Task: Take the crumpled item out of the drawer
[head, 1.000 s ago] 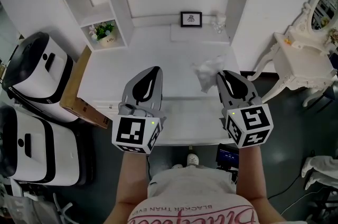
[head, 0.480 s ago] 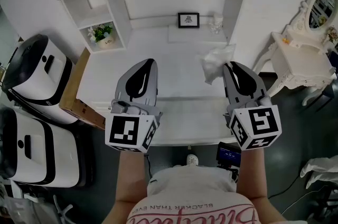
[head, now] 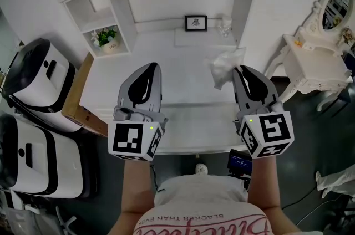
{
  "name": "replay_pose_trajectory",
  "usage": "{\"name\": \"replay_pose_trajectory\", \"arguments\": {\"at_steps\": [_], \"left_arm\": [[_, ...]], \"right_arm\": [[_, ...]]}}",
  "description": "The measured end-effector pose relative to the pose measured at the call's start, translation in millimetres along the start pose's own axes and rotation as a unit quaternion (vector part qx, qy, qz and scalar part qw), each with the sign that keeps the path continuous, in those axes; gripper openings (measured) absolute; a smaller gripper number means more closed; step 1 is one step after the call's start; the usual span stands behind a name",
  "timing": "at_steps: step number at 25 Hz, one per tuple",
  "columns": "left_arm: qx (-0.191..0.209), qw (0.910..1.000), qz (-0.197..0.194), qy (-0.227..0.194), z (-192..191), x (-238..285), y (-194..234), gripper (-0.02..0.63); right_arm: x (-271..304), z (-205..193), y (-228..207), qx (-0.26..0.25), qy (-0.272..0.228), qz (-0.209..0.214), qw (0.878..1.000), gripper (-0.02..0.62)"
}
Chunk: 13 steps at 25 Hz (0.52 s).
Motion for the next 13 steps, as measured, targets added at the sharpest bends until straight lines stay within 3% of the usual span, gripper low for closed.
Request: {"name": "replay_pose_trajectory", "arguments": {"at_steps": [13], "left_arm": [[0.003, 1.0, -0.006, -0.006, 1.3, 3.4, -6.0, 0.005]], "right_arm": [[-4.9, 0.3, -3.6, -0.007, -0.014, -0.001, 1.0, 0.058]]}}
Point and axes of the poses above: the fingertips, and each gripper's own axes: x forward along the fingers, y to its left, z out of its top, the point moved 9 cm from there along -x, backward along the fingers, and after that the axes turned 3 degrees about -y, right-handed, at the moved point
